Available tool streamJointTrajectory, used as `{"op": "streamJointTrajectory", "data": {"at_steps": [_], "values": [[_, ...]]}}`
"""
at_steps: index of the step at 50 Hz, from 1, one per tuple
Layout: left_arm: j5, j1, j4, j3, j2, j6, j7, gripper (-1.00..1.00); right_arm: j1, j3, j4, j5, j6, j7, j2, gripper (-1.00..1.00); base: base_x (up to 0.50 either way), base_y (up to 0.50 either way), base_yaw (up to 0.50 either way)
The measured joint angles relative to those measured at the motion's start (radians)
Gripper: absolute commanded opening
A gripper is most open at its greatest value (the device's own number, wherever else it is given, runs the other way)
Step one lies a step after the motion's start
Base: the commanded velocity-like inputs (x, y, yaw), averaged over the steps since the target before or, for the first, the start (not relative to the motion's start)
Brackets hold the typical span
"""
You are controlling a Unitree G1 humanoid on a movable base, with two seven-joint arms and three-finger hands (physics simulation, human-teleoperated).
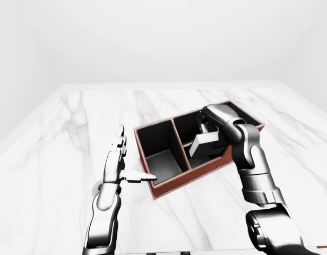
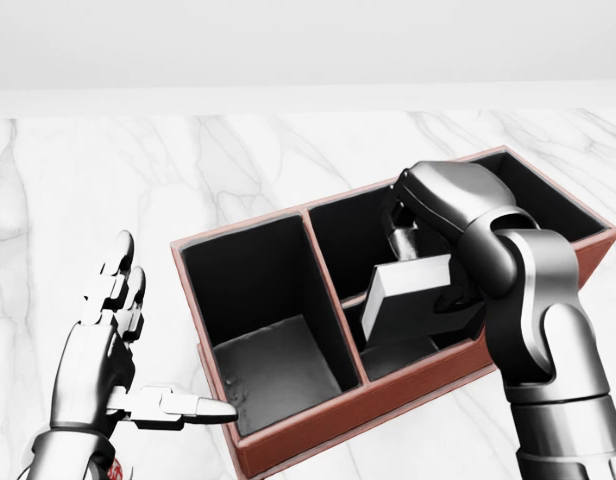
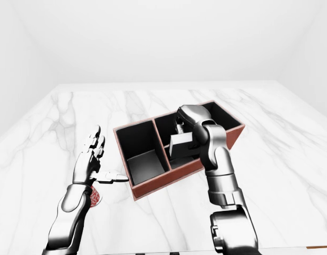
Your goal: Pick up the book and place it in the back compartment of the caddy.
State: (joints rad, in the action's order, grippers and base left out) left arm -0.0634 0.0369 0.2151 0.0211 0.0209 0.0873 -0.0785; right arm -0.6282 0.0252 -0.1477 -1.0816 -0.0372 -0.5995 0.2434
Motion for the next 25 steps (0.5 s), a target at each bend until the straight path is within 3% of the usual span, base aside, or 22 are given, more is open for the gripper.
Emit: {"op": "streamJointTrajectory", "data": {"at_steps": [25], "values": [[-0.003,-0.001,-0.002,-0.001,0.000,0.000,0.002,1.00,-0.012,0.000,-0.075,0.002,0.011,0.066,0.011,-1.00,0.00,0.00,0.00]]}}
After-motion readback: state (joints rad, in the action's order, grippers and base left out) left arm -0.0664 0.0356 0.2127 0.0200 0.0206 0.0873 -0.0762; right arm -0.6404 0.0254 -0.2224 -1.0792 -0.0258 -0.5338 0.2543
